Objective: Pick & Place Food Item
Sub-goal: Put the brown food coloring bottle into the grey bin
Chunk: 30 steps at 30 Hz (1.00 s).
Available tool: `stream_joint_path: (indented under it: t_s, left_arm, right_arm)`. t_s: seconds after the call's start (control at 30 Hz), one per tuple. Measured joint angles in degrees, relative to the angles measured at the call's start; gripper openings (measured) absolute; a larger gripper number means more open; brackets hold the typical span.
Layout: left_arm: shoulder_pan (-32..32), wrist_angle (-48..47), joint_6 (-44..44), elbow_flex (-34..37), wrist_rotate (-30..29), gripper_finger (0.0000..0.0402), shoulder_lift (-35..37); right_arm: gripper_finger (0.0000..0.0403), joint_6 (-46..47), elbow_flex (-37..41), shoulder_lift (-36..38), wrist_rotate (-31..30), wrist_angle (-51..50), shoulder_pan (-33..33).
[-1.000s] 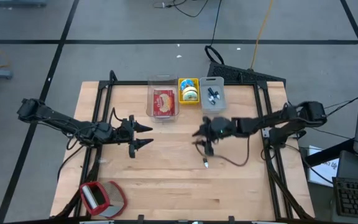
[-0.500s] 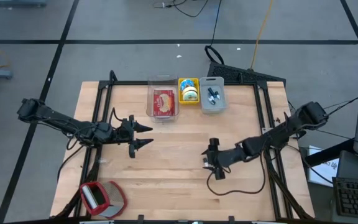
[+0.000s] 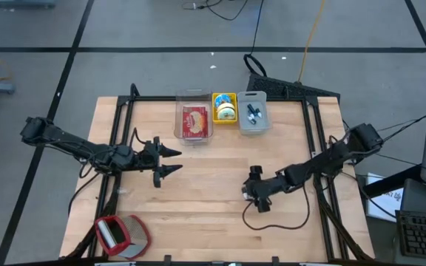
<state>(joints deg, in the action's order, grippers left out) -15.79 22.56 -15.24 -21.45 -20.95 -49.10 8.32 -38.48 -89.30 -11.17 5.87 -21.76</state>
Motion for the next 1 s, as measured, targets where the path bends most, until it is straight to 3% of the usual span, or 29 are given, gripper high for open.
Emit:
stream_joint_path:
  t_s: [0.37,1.0]
  left_arm:
    - [0.02,0.02,0.01,0.00,0.01,0.0253,0.00]
    - [0.01,0.01,0.01,0.00,0.01,0.0253,0.00]
  right_arm:
    - [0.0306,-1.44,-0.13,-6.82,5.28,6.41,1.55]
    - [0.0288,-1.46,-0.04,-3.95,5.66,0.33,1.77]
